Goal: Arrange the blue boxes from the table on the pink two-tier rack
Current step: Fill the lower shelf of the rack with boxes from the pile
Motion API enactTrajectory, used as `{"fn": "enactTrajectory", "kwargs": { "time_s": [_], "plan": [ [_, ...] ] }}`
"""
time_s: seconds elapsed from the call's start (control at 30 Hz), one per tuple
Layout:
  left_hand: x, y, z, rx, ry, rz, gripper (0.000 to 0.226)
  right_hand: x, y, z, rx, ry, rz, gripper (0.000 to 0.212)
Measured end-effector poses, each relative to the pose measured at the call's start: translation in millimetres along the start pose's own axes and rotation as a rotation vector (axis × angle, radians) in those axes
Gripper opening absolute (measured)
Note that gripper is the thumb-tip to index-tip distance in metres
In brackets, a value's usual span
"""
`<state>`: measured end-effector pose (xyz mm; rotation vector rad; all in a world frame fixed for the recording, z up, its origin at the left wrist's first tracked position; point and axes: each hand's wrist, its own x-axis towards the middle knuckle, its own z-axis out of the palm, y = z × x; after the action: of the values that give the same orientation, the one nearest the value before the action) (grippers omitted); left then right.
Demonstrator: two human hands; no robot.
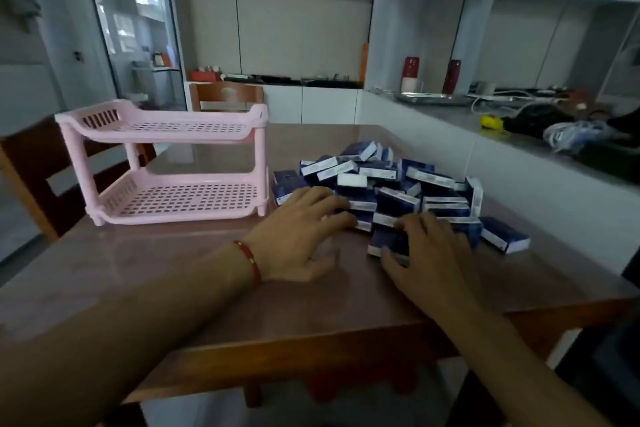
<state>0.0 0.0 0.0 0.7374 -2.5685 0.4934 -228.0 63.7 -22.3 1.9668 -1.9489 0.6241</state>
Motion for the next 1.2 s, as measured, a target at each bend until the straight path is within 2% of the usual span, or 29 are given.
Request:
{"fn": "enactTrajectory", "kwargs": {
  "time_s": [0.13, 0.27, 0.4, 0.5, 0.57, 0.67, 0.73, 0.83, 0.9, 1.03, 1.2],
  "plan": [
    [24, 11, 19, -0.162, -0.040, -0.007, 0.053, -3, 6, 11, 0.218, -0.020, -0.063, 0.042],
    [18, 2, 29, -0.432, -0.004, -0.062, 0.052, -1, 7, 7, 0.420, 0.009, -0.095, 0.039],
    [15, 3, 27, -0.549, 0.041, -0.070, 0.045, -7, 3, -2, 0.676, 0.007, -0.030, 0.030],
    [15, -1, 27, -0.642, 0.048, -0.179, 0.033, -4, 10, -4, 0.792, 0.064, 0.110, 0.025],
    [11, -7, 26, -0.688, 0.079, -0.272, 0.022, -2, 17, -3, 0.760, 0.182, 0.179, 0.014],
    [5, -17, 26, -0.773, 0.084, -0.389, 0.012, 10, 26, -2, 0.498, 0.235, 0.148, 0.022],
    [3, -20, 26, -0.861, 0.079, -0.461, 0.017, 24, 28, -6, 0.258, 0.133, 0.030, 0.026],
    [5, -23, 29, -1.034, 0.100, -0.546, 0.021, 35, 21, -5, -0.113, -0.116, -0.128, 0.042],
    [6, -23, 28, -1.169, 0.121, -0.625, 0.022, 31, 14, -1, -0.237, -0.145, -0.178, 0.047],
    [8, -23, 27, -1.223, 0.170, -0.693, 0.019, 18, 14, -3, -0.070, -0.118, -0.247, 0.046],
    [5, -26, 32, -1.063, 0.250, -0.701, 0.016, 9, 18, -12, 0.394, -0.170, -0.232, 0.037]
  ]
}}
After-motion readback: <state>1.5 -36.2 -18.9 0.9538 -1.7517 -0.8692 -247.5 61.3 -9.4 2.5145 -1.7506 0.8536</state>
